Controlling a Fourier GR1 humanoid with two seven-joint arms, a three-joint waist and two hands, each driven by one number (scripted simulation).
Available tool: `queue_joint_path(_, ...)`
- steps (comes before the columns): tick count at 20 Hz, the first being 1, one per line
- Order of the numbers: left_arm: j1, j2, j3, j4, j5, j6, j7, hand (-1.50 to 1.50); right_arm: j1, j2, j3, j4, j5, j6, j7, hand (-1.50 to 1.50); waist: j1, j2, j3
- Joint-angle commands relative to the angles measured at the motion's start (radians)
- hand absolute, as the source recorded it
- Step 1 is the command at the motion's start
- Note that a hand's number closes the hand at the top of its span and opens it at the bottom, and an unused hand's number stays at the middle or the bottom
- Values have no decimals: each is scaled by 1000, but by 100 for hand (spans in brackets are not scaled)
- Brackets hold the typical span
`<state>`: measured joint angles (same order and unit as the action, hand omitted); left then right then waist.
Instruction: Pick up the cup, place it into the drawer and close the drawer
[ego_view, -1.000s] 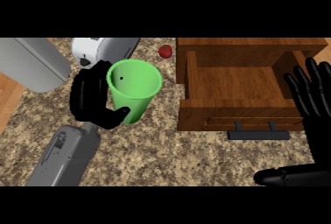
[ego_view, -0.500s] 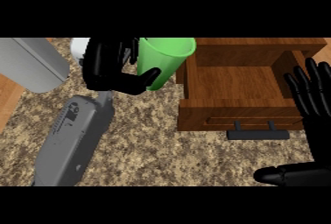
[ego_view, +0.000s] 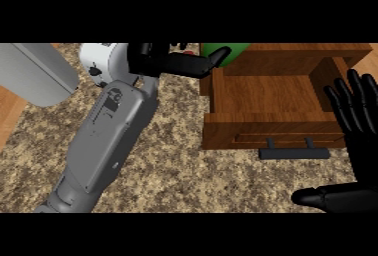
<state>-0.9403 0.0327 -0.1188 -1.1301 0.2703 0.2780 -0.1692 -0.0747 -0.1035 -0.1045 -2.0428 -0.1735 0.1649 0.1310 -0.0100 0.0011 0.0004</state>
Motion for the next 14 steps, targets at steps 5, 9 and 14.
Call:
queue_joint_path(5, -160, -32, -31, 236, 24, 75, -39, 150, -21, -1, 15, -5, 4, -4, 29, -150, -12, 2, 0)
queue_joint_path(9, -245, -32, -24, 409, 58, 78, -95, 150, -55, 25, 58, -42, 29, -45, 80, -150, -27, 6, 0)
queue_joint_path(14, -239, -33, -141, 483, 184, 128, -178, 150, -35, -20, -13, 27, -3, 13, -3, -150, -33, 7, 0)
